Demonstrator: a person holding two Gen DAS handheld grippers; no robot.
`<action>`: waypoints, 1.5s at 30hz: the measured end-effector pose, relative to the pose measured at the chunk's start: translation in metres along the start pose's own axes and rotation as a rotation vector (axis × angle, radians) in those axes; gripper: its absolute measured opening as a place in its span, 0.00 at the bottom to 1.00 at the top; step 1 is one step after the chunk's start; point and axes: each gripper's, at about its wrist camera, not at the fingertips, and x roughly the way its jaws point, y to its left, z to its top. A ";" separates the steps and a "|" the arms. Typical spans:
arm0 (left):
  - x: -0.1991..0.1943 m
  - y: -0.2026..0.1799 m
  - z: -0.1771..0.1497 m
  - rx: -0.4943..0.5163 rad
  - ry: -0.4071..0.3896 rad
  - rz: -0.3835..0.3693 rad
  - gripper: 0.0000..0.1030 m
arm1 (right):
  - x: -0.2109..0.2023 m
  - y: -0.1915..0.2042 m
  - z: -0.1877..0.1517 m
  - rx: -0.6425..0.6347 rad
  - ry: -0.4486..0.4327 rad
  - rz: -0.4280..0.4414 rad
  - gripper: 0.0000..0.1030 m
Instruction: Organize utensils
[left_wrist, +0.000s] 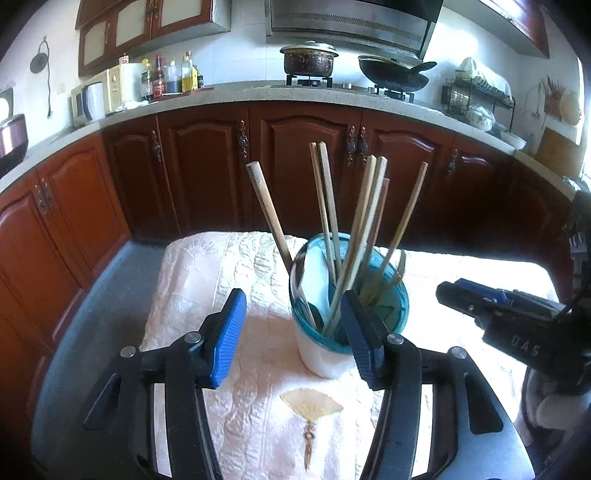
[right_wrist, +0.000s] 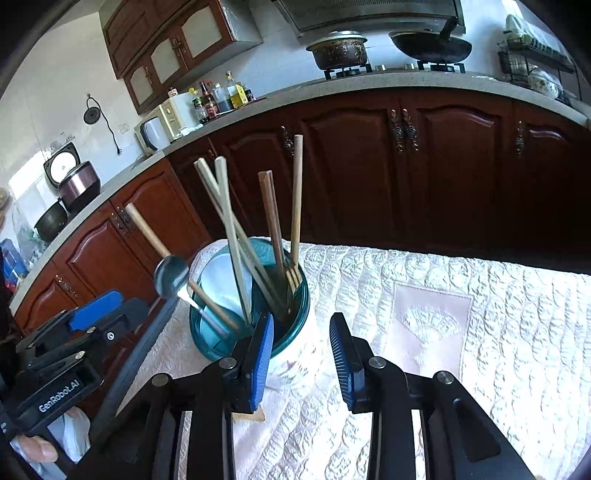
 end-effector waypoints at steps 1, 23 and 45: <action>-0.003 -0.001 -0.002 -0.001 0.003 -0.001 0.51 | -0.002 0.003 -0.003 0.001 -0.002 -0.007 0.31; -0.062 -0.006 -0.008 0.002 -0.087 0.023 0.51 | -0.056 0.043 -0.007 -0.043 -0.058 -0.082 0.40; -0.082 -0.004 -0.007 -0.005 -0.129 0.060 0.51 | -0.065 0.055 -0.004 -0.055 -0.074 -0.101 0.49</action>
